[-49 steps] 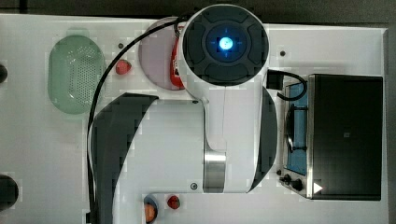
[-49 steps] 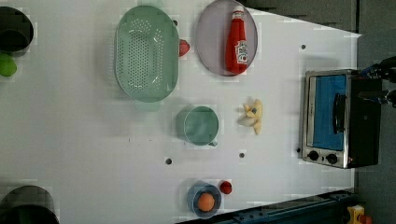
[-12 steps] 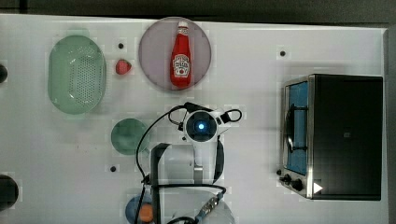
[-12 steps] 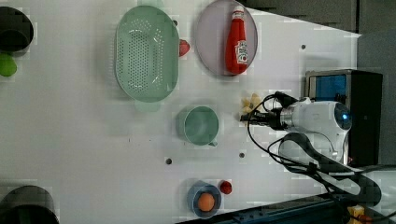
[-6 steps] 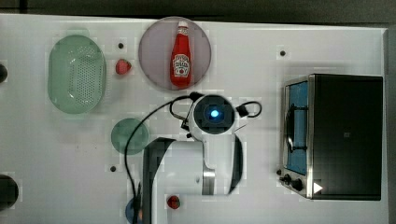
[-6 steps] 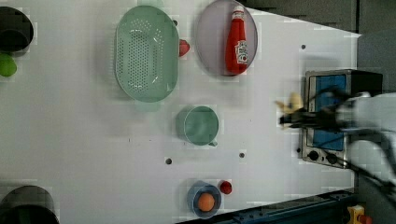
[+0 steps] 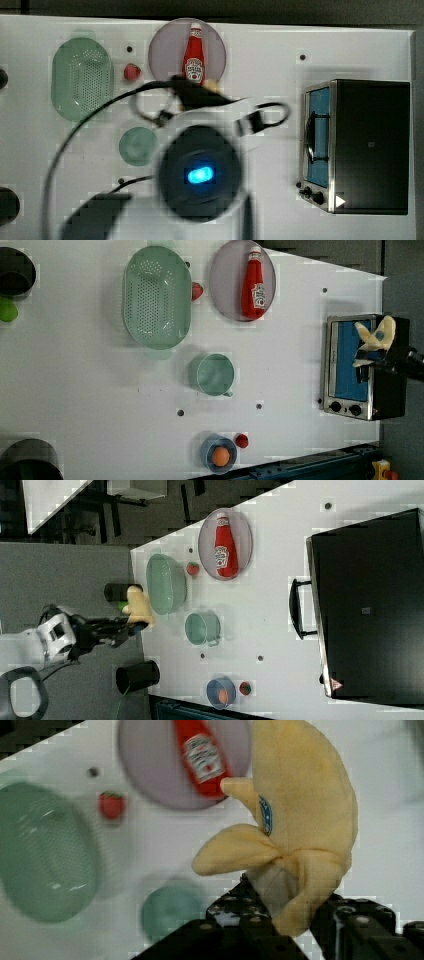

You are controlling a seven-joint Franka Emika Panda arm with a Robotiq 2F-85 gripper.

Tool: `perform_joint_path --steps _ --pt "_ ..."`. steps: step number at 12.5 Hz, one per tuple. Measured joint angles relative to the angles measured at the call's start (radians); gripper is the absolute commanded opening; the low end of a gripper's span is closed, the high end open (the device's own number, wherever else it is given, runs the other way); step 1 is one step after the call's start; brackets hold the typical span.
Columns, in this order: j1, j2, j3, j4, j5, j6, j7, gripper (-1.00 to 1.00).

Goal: Pick Banana and place it in mug.

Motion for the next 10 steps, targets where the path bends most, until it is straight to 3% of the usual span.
perform_joint_path --steps 3,6,10 --pt "0.019 0.065 0.187 -0.012 0.023 0.025 0.212 -0.37" --pt "0.089 0.258 0.314 -0.035 0.026 0.111 0.434 -0.37" --pt "0.1 0.322 0.319 -0.219 -0.027 0.324 0.535 -0.37"
